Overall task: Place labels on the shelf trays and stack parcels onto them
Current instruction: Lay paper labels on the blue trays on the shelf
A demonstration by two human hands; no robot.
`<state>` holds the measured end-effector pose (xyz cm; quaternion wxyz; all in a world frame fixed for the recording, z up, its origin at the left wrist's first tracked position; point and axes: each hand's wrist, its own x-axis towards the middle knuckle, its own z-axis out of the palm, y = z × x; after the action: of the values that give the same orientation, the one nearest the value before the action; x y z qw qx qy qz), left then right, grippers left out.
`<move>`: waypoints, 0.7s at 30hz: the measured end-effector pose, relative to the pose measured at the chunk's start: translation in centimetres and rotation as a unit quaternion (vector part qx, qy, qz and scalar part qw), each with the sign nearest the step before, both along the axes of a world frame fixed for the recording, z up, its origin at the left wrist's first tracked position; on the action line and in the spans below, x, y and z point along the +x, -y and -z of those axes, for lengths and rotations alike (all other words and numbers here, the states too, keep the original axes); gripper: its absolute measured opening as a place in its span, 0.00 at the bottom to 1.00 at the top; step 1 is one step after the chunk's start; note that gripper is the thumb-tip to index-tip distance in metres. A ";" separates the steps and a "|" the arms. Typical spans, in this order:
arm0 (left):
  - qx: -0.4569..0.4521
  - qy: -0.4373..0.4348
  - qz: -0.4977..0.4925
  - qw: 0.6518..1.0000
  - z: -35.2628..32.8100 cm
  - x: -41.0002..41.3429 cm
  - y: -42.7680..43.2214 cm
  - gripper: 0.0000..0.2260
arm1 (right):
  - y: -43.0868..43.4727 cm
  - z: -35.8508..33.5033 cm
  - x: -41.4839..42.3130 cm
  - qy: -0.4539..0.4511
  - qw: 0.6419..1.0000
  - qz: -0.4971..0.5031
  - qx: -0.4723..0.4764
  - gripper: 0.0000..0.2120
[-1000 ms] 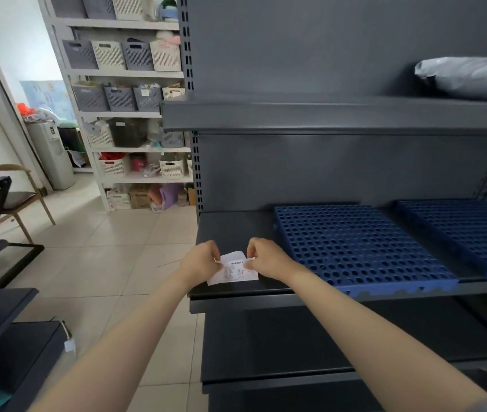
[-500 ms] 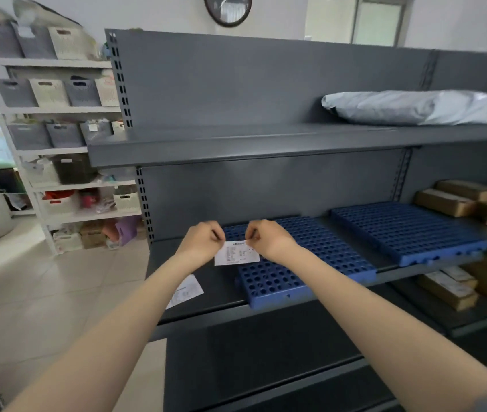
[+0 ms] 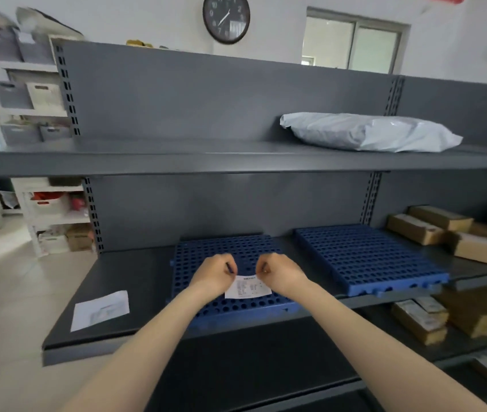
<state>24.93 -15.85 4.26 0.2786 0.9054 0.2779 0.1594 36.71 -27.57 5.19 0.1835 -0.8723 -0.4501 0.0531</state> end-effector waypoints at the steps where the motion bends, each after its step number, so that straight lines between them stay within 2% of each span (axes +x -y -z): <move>1: 0.001 -0.009 -0.007 1.000 0.4 0.2 0.3 0.10 | 0.1 0.6 0.4 0.002 1.000 -0.011 -0.007 0.10; 5: 0.011 -0.044 -0.045 0.998 2.2 0.6 1.1 0.09 | -0.1 3.2 1.6 0.021 0.998 -0.044 -0.033 0.11; 8: 0.014 -0.056 -0.069 0.996 2.8 0.5 1.5 0.08 | -0.1 3.8 2.1 0.039 0.997 -0.061 -0.016 0.09; 11: 0.041 -0.077 -0.083 0.993 2.6 0.2 1.8 0.06 | 0.0 3.4 2.3 0.046 0.996 -0.083 0.001 0.15; 15: 0.090 -0.069 -0.094 0.989 1.7 -0.6 1.5 0.14 | 0.3 2.4 2.0 0.024 0.992 -0.114 0.042 0.22; 21: 0.152 -0.049 -0.104 0.982 0.2 -4.9 0.1 0.20 | -0.8 0.5 -0.3 0.015 0.985 -0.158 0.071 0.25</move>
<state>20.01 -15.94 4.07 0.1056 0.9099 0.3566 0.1836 36.45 -26.80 4.65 0.2273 -0.7758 -0.5875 0.0366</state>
